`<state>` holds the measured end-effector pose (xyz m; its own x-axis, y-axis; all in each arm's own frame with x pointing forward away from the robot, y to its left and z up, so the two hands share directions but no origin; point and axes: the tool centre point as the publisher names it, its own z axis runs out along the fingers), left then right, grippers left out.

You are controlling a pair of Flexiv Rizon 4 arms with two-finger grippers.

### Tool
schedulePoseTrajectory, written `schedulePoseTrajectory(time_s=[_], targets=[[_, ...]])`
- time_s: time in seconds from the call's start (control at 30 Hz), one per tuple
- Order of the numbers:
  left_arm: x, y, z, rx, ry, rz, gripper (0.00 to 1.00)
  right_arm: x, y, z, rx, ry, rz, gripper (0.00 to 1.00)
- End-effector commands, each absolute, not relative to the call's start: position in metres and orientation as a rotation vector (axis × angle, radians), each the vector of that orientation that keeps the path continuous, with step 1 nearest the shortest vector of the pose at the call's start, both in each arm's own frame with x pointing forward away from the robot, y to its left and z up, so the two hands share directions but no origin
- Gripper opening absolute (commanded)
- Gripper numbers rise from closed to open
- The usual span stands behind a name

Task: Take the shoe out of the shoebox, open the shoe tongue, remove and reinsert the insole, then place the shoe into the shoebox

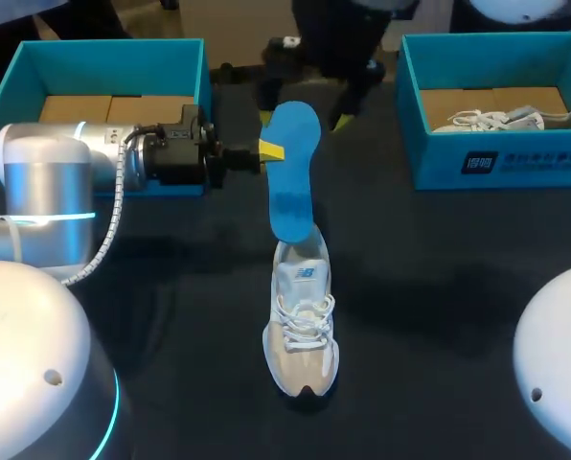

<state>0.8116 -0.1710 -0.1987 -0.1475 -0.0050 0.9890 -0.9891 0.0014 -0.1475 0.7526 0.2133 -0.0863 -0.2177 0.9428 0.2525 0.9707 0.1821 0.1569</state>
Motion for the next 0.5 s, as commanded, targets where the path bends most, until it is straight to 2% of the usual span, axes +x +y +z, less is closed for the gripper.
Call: schedulePoseTrajectory(time_s=[0.03, 0.5], targets=[[0.812, -0.171, -0.199, 1.138, -1.324, 1.312, 0.00, 0.758, 0.230, -0.090, -2.053, -2.476, -0.172, 1.00], [0.812, -0.171, -0.199, 1.138, -1.324, 1.312, 0.00, 0.761, 0.249, -0.095, -2.363, -2.336, -0.085, 1.00]])
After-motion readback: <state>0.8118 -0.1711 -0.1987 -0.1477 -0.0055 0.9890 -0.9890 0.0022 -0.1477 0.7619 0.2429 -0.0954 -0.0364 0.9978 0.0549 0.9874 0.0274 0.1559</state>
